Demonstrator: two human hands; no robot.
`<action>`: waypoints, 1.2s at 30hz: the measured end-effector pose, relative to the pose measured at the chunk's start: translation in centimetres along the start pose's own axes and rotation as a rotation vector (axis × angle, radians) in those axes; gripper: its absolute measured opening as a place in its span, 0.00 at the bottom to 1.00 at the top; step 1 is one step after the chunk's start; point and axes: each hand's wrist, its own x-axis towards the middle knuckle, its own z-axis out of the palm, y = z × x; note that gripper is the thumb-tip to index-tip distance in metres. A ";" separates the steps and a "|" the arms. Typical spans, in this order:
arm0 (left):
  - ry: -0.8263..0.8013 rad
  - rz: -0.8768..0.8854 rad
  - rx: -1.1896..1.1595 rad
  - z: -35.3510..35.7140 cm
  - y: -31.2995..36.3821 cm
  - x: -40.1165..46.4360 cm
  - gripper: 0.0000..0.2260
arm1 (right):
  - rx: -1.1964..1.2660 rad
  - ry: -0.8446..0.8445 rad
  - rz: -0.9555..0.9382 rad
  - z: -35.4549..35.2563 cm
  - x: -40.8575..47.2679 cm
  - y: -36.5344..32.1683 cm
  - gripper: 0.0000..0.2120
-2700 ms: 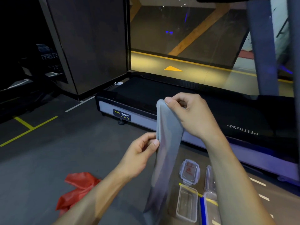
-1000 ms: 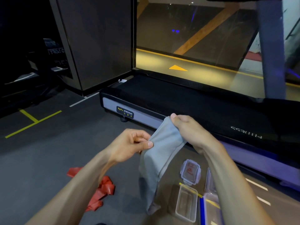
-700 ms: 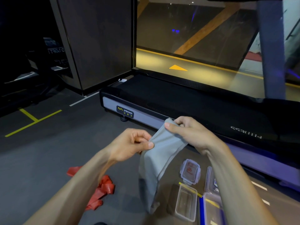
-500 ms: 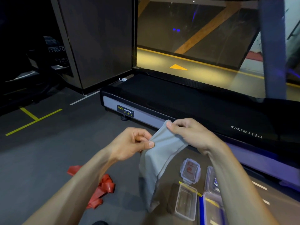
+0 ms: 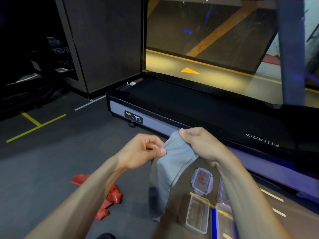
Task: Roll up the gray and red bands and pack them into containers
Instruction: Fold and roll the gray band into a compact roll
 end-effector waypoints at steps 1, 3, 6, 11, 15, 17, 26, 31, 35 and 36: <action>-0.001 0.000 0.003 0.0 0.0 0.0 0.04 | 0.012 -0.001 0.006 0.2 0.1 0.0 0.36; -0.005 0.001 0.002 0.1 0.0 0.0 0.05 | 0.044 0.003 0.010 0.5 0.4 0.3 0.33; -0.003 0.009 -0.011 0.2 0.0 -0.1 0.04 | 0.054 -0.011 -0.016 0.7 0.3 0.2 0.34; -0.013 0.019 -0.029 0.2 0.1 -0.1 0.02 | 0.048 0.016 -0.067 0.7 -0.2 -0.1 0.18; 0.001 0.019 -0.020 0.3 0.0 -0.1 0.04 | -0.051 0.005 -0.127 0.5 -0.3 0.0 0.17; 0.010 0.017 -0.021 0.4 0.1 -0.1 0.05 | -0.107 0.020 -0.136 0.4 -0.3 0.1 0.26; 0.049 0.041 -0.013 0.6 -0.1 0.3 0.04 | -0.173 0.011 -0.122 0.8 -0.2 0.5 0.53; 0.107 0.071 -0.006 1.0 -0.2 0.6 0.05 | -0.168 0.002 -0.131 0.8 -0.5 -0.2 0.27; 0.125 0.078 -0.028 1.2 -0.1 0.6 0.04 | -0.218 0.049 -0.137 0.6 -0.3 0.1 0.22; 0.133 0.078 -0.028 1.3 -0.1 0.6 0.04 | -0.250 0.043 -0.148 0.5 -0.4 -0.1 0.19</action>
